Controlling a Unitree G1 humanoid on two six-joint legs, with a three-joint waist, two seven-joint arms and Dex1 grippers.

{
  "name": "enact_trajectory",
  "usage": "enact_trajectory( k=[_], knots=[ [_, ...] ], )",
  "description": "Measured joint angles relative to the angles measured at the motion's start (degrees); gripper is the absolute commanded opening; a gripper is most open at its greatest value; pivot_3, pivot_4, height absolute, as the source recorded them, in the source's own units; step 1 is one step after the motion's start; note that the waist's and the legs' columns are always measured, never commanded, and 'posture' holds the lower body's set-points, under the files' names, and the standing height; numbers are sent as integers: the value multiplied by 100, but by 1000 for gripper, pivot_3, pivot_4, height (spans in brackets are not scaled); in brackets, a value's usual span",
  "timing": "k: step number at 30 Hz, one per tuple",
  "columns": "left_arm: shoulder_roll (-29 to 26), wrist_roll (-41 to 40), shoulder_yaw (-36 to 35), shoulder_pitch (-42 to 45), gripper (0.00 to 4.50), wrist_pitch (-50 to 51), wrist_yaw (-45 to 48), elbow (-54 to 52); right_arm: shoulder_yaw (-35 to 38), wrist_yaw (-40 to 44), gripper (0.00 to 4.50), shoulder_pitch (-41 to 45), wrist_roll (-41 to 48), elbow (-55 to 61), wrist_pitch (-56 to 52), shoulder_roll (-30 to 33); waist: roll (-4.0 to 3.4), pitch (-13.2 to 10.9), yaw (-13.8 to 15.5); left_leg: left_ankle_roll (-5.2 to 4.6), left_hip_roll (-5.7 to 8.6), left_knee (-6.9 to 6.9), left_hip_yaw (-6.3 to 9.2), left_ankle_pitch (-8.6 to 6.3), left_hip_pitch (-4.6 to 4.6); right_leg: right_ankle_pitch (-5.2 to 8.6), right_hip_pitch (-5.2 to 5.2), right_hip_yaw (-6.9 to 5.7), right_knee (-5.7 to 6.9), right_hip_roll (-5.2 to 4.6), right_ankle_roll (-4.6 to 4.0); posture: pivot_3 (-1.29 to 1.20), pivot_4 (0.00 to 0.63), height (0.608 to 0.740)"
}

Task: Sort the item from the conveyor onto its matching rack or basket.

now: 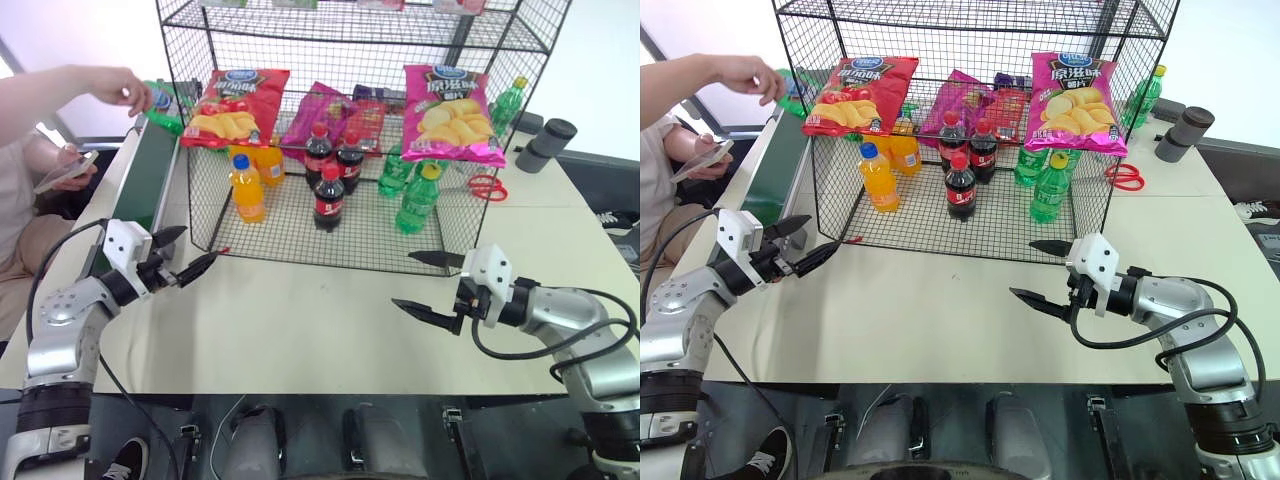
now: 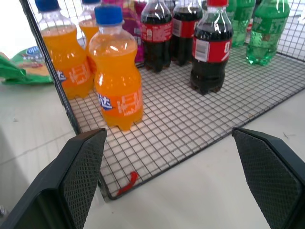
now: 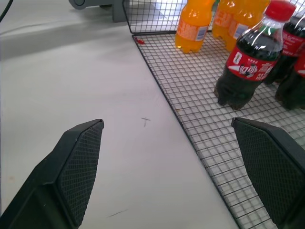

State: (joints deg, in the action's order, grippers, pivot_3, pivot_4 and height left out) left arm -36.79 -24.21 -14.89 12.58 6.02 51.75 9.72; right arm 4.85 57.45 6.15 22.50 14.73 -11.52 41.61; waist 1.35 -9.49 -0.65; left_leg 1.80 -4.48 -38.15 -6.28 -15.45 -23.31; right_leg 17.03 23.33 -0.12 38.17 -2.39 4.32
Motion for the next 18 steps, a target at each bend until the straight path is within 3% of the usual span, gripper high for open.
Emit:
enact_trajectory(
  k=[18],
  knots=[
    [-199,109,-9,243,4500,283,-417,145,-203,31,4476,491,-202,-583,301,-183,0,0,2,0,-1,0,-3,0,-1,0,1,0,0,-1,1,0,150,740]
  ],
)
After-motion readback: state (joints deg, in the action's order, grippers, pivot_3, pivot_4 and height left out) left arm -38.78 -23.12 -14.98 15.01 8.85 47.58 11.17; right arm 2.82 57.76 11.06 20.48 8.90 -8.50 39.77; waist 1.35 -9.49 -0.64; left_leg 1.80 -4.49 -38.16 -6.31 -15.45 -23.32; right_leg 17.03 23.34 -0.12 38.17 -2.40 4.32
